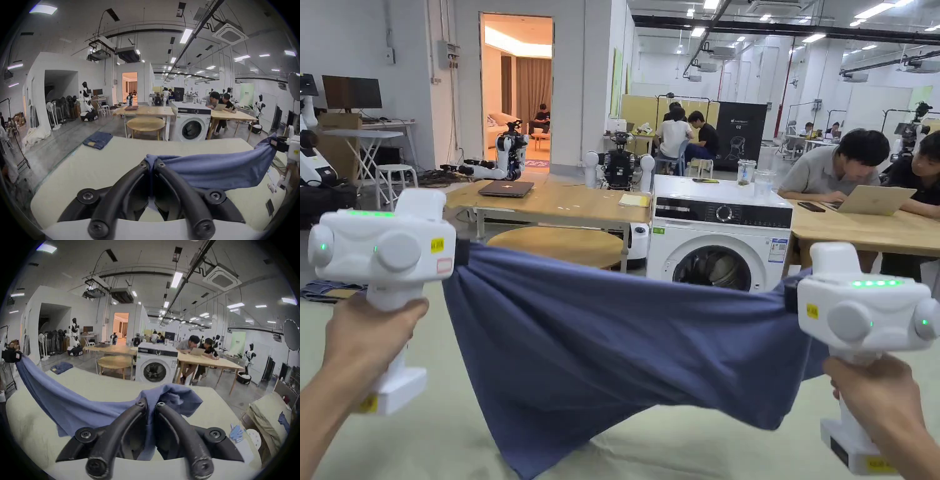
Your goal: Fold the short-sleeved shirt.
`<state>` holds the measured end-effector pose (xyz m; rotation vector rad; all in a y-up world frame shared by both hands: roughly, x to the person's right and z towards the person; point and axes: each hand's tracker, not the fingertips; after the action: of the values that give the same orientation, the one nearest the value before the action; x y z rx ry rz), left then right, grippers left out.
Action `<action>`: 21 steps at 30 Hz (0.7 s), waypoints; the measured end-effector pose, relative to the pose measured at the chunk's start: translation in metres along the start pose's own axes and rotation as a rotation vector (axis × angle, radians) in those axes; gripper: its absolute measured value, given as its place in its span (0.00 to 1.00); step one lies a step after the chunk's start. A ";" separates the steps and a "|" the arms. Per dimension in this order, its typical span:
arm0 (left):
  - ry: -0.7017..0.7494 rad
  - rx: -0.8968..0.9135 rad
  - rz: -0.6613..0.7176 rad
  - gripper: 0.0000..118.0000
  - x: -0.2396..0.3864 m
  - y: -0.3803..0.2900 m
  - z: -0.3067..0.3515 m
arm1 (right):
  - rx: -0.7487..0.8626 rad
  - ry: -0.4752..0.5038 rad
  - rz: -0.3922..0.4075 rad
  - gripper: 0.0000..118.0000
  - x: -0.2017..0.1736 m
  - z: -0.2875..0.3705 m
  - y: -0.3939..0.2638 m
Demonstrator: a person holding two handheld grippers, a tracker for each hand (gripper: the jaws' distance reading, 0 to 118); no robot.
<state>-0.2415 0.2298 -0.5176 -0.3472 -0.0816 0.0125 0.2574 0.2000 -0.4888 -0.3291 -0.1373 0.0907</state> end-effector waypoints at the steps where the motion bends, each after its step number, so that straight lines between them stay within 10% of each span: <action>1: -0.016 -0.035 0.001 0.00 -0.001 -0.016 0.002 | -0.013 0.000 0.002 0.04 0.000 0.000 -0.016; 21: -0.125 -0.274 0.106 0.00 -0.013 -0.263 0.150 | -0.305 0.031 -0.014 0.04 -0.003 0.116 -0.229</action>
<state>-0.2676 0.0331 -0.2881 -0.6245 -0.1893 0.1294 0.2527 0.0207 -0.3050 -0.6336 -0.1222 0.0506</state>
